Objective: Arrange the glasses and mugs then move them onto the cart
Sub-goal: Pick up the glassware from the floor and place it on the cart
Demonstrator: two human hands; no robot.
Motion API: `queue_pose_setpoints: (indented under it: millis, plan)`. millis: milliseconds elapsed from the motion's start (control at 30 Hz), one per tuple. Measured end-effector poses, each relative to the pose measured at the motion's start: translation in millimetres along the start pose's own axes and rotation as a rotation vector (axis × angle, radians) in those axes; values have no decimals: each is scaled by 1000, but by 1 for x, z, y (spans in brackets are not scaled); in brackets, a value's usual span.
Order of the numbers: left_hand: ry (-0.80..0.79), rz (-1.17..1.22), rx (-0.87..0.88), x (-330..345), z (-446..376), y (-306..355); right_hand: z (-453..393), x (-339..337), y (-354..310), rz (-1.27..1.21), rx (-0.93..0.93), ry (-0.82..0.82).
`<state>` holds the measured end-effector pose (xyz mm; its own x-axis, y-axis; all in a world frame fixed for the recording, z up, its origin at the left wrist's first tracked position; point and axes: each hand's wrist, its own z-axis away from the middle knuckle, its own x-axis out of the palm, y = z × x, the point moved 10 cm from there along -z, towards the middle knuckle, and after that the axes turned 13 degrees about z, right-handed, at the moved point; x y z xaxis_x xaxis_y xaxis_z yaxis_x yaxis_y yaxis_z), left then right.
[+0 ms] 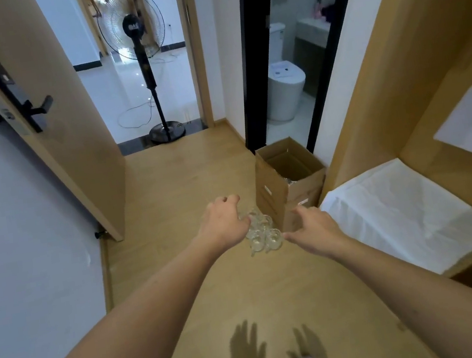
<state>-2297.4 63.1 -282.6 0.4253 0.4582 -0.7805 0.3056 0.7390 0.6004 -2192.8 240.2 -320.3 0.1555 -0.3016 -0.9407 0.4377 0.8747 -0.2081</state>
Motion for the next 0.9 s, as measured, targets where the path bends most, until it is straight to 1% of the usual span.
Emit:
queue_pose_setpoints:
  millis: [233,433,600,733,900]
  plan:
    - [-7,-8,-39,6,-85,-18,-93,1,1,-39,12,5]
    - [-76,-35,-111,24,-176,-31,-193,17,15,-53,46,-103]
    - [-99,-13,-191,32,-248,-50,-265,29,22,-72,61,-162]
    - [-149,5,-237,57,-285,-71,-303,50,36,-100,99,-215]
    - [-262,9,-303,106,-325,-113,-333,99,46,-126,161,-327]
